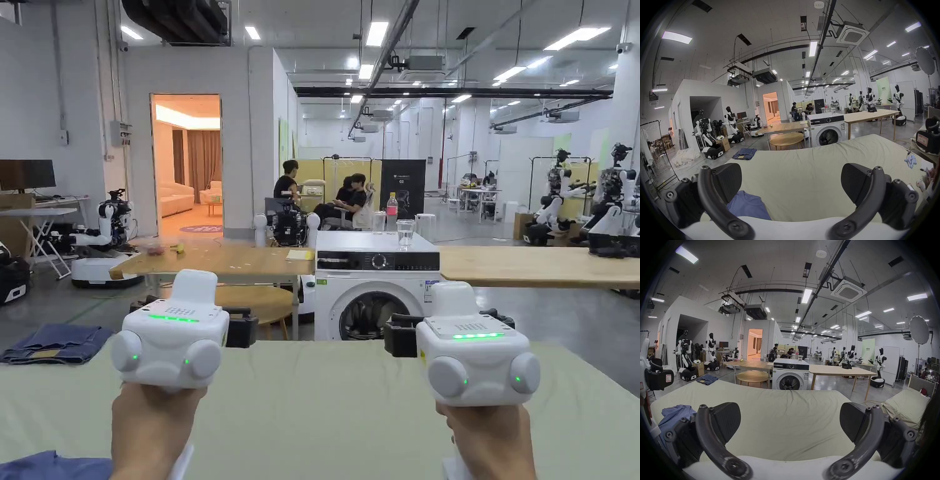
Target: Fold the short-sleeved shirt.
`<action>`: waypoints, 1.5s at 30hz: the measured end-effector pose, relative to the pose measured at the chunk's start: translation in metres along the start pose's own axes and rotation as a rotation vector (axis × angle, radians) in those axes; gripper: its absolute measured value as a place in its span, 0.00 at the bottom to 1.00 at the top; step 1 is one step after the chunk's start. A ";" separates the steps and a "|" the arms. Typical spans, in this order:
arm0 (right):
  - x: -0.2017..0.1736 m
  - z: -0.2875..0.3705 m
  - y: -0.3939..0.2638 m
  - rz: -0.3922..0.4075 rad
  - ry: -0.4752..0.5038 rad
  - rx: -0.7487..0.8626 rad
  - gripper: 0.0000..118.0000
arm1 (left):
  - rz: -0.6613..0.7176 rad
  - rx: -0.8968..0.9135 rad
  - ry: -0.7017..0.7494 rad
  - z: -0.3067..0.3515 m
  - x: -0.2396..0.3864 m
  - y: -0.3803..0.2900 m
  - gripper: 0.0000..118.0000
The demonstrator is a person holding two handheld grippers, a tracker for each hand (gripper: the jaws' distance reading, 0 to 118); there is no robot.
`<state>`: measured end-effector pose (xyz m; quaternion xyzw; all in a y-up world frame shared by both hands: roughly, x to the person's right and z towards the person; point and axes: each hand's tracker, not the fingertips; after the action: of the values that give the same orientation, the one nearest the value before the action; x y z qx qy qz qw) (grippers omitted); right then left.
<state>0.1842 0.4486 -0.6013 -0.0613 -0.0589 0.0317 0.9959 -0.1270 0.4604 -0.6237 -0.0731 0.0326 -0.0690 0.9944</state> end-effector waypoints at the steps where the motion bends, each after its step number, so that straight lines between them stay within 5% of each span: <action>1: 0.000 0.000 0.000 -0.001 0.003 -0.002 1.00 | 0.001 0.000 0.000 0.000 0.000 0.000 1.00; 45: 0.009 0.000 -0.005 -0.051 -0.004 -0.014 1.00 | -0.008 -0.002 -0.008 0.003 0.003 0.000 1.00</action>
<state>0.1931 0.4442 -0.5993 -0.0666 -0.0627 0.0062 0.9958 -0.1236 0.4608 -0.6206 -0.0744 0.0285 -0.0724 0.9942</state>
